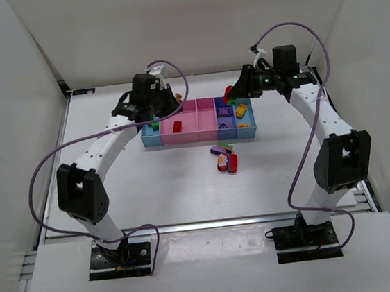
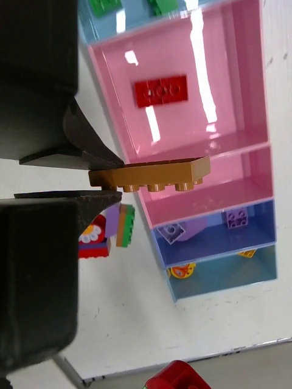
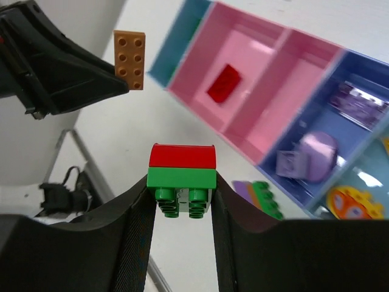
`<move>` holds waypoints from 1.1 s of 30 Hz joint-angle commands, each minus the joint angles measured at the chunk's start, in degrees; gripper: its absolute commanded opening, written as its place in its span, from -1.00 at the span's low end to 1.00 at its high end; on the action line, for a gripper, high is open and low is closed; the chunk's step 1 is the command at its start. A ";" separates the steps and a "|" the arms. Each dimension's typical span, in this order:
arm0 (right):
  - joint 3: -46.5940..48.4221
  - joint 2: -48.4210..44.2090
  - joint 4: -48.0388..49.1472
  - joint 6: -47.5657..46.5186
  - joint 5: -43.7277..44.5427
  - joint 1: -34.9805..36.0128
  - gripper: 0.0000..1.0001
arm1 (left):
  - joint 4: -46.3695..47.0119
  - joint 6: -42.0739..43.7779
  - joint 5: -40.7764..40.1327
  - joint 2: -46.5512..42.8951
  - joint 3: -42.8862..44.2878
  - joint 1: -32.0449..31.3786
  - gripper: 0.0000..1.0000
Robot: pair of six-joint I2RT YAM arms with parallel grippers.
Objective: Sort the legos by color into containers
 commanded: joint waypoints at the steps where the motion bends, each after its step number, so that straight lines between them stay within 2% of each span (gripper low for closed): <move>1: -0.94 -4.32 -3.66 -3.79 7.30 -1.12 -1.00 | 0.78 -5.10 4.13 4.03 4.38 -1.71 -0.80; 11: -3.40 -8.37 -5.15 -4.05 13.10 -2.52 -1.00 | 2.10 -8.81 1.67 18.27 14.58 -6.55 -0.80; 17: -4.81 -9.95 -5.33 -4.23 12.84 -3.75 -1.00 | 2.10 -8.72 1.14 22.50 18.98 -8.40 -0.79; 20: -5.25 -10.30 -5.51 -4.14 12.58 -4.28 -1.00 | 1.48 -8.46 0.44 24.17 20.12 -8.66 -0.64; 27: -5.60 -10.04 -4.72 -3.35 11.00 -5.69 -1.00 | -0.97 -7.41 -3.69 26.19 21.35 -8.66 -0.61; 30: -5.69 -9.78 -4.45 -3.35 10.21 -5.95 -1.00 | -1.50 -6.44 -5.62 26.72 21.62 -8.84 -0.48; 31: -5.51 -9.60 -4.19 -3.26 9.86 -6.04 -1.00 | -1.50 -6.00 -5.71 26.81 21.71 -8.84 -0.30; 33: -5.42 -9.07 -3.75 -3.26 8.10 -6.39 -1.00 | -1.50 -5.21 -5.45 27.08 21.79 -8.92 -0.19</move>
